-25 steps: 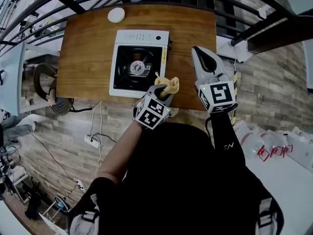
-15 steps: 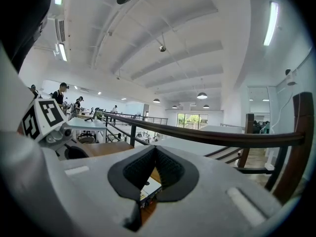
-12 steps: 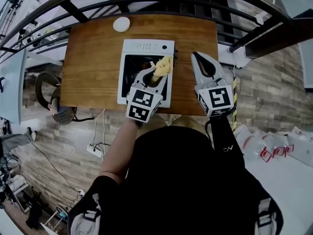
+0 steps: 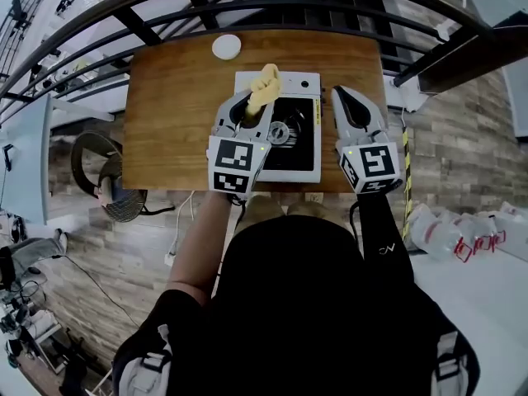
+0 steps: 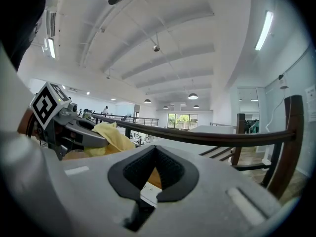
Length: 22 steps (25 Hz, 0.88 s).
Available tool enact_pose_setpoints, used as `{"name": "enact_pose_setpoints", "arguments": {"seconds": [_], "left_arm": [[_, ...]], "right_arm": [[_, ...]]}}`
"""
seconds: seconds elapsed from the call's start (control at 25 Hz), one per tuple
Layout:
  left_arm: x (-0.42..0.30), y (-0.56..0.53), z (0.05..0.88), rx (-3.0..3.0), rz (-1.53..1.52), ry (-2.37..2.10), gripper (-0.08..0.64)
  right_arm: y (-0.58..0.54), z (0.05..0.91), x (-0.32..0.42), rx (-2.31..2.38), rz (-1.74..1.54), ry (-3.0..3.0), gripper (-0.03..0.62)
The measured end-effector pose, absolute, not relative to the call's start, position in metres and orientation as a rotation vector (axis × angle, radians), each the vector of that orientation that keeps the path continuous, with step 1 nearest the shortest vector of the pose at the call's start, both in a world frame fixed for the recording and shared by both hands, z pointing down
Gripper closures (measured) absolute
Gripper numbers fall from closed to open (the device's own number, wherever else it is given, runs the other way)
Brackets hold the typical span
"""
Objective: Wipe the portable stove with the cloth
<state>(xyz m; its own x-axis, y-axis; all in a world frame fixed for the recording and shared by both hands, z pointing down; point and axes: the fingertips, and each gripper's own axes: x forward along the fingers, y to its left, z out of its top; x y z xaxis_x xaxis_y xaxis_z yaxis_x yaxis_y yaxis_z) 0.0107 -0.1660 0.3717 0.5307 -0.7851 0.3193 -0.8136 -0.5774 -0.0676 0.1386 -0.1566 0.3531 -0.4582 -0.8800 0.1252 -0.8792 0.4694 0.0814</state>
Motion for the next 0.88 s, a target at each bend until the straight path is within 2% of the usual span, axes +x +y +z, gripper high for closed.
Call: {"name": "enact_pose_setpoints", "arguments": {"seconds": [0.36,0.88], "left_arm": [[-0.042,-0.175,0.356,2.706,0.462,-1.421,0.466],[-0.055,-0.166,0.354,2.761,0.429,-1.372,0.466]], "right_arm": [[-0.143,0.354,0.095,1.597,-0.007,-2.485,0.589],[-0.133,0.354,0.078,1.665,-0.004,-2.427,0.589]]}}
